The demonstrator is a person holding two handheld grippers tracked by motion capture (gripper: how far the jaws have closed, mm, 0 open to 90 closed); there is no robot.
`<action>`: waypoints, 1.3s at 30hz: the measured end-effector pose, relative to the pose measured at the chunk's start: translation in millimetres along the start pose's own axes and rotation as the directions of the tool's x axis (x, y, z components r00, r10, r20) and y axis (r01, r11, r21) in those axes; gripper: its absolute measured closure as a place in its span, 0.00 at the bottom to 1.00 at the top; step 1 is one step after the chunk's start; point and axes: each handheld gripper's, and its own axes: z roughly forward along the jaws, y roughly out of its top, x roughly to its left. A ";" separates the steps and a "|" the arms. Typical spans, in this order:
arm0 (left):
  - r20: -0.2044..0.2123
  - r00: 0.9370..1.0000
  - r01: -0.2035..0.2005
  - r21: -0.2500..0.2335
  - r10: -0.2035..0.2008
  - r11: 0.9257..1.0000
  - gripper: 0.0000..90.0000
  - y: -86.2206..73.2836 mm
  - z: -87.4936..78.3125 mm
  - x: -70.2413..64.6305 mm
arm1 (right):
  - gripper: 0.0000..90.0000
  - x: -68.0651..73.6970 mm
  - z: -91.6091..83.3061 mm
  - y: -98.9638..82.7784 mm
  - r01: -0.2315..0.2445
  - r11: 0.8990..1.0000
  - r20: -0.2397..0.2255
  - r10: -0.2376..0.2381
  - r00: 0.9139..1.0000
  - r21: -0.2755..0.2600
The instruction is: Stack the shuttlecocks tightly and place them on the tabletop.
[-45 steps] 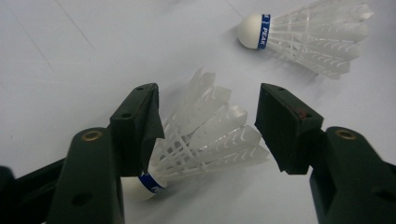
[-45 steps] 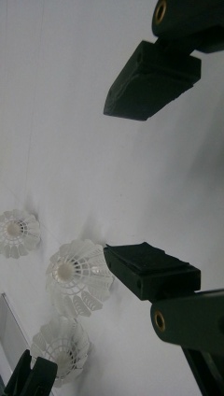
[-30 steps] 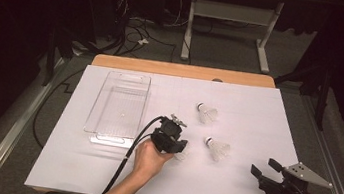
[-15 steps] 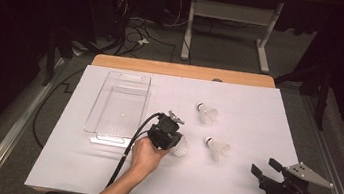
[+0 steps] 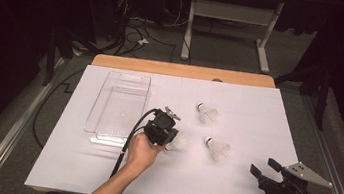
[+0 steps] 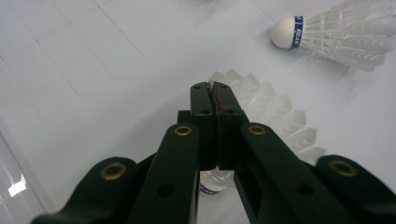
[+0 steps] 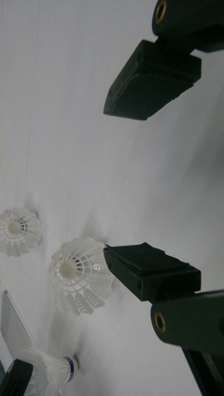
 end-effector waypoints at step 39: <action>0.028 0.999 0.036 -0.040 -0.035 0.999 0.99 21.7 -7.2 26.1 | 0.31 -0.2 0.1 -0.3 -0.001 1.000 0.001 0.001 1.000 0.005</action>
